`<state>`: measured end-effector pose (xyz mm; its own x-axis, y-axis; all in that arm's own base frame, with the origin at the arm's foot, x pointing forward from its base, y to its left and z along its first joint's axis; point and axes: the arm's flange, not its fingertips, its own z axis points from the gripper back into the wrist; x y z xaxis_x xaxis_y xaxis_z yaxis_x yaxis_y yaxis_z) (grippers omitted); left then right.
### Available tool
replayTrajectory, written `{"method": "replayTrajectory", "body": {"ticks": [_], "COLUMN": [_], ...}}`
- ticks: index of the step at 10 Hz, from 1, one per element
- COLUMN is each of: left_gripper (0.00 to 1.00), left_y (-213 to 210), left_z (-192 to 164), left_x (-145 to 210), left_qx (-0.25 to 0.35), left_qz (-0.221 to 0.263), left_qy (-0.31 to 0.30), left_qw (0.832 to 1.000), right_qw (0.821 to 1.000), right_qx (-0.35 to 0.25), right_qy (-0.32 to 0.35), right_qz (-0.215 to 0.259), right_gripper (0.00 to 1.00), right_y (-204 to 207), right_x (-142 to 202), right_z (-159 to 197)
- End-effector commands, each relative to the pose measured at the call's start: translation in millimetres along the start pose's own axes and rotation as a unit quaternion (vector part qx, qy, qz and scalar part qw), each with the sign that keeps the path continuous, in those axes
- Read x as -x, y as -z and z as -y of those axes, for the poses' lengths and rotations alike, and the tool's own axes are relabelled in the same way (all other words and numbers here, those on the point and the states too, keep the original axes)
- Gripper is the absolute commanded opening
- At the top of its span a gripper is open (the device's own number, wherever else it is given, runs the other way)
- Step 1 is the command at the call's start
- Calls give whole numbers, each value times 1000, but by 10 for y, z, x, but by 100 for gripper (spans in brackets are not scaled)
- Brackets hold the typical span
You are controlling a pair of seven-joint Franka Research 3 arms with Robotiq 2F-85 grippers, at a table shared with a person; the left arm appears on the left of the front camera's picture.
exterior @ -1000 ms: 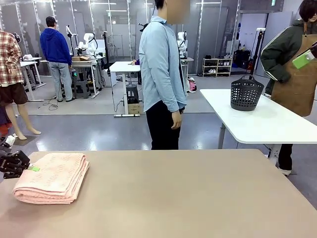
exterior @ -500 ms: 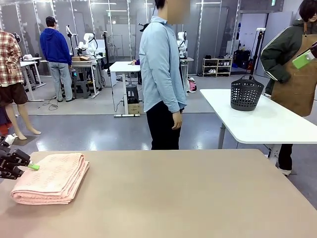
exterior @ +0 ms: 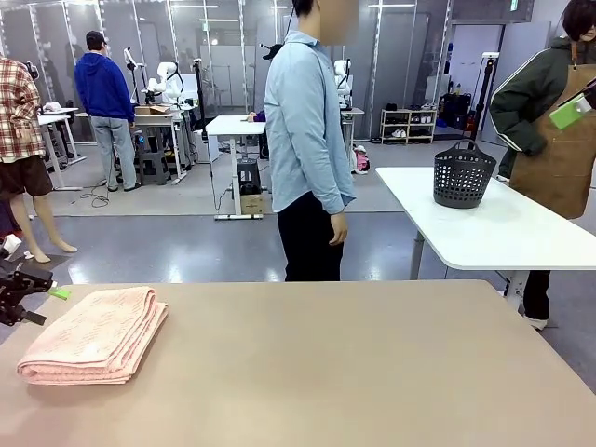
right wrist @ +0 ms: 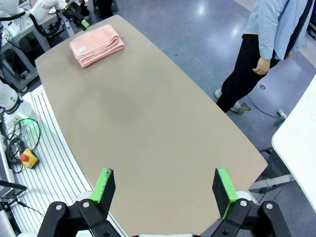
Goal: Fold the towel.
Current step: Pick up the 100 cm Hotel Towel and place it on the left side of the table.
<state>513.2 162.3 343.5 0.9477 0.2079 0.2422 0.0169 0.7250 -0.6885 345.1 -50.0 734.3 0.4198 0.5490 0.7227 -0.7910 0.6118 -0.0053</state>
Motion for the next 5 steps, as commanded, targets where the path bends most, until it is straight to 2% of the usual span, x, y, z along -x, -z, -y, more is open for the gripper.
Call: {"method": "replayTrajectory", "body": {"ticks": [1,2,3,4,5], "left_gripper": [100,100,100,100,100], "left_y": [32,28,24,15,15], "left_z": [98,115,118,87,87], "left_x": [146,189,251,108,108], "left_qx": [-16,-13,8,-3,-3], "left_qz": [5,8,-11,1,1], "left_qy": [7,7,8,2,2], "left_qw": [1000,1000,1000,1000,1000], "right_qw": [1000,1000,1000,1000,1000], "right_qx": [4,4,4,4,4], "right_qy": [7,7,7,7,7], "right_qz": [-3,-3,-3,-3,-3], "right_gripper": [100,100,100,100,100], "right_y": [2,2,2,2,2], "right_x": [-9,-9,-9,-9,-9], "right_z": [-13,-13,-13,-13,-13]}}
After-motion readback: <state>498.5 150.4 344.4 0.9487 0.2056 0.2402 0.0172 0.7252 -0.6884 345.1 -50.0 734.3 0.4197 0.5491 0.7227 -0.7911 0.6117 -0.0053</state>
